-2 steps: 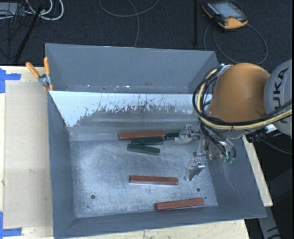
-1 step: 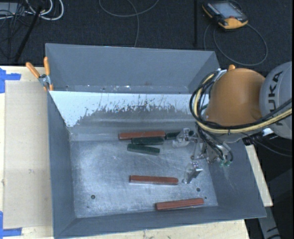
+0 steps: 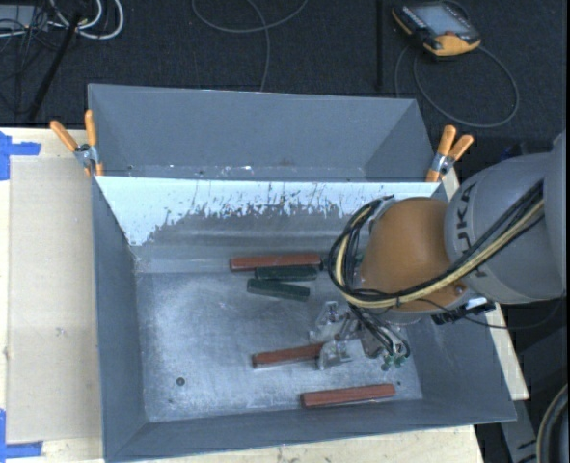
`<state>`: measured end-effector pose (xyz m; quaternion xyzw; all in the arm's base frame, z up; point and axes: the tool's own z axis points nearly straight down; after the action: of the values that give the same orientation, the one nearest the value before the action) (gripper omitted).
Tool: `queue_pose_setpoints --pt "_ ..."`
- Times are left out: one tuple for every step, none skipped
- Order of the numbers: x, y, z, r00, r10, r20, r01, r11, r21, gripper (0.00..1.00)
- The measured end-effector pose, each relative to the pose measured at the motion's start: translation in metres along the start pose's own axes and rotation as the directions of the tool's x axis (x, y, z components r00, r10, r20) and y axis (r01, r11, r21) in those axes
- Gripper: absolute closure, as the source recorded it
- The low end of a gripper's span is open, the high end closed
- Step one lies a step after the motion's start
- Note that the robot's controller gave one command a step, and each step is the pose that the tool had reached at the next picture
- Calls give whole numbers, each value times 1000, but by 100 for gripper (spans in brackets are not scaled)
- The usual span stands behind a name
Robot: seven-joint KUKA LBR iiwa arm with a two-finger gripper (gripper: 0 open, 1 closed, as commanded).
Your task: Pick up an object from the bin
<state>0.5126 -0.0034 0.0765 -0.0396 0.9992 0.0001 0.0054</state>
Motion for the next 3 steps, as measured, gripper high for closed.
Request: queue_pose_setpoints --pt "0 0 0 1000 0 0 0 1000 0 100" --pt "6 11 -123 999 40 -11 -40 999 0 100" --pt "6 11 -123 999 40 -11 -40 999 0 100"
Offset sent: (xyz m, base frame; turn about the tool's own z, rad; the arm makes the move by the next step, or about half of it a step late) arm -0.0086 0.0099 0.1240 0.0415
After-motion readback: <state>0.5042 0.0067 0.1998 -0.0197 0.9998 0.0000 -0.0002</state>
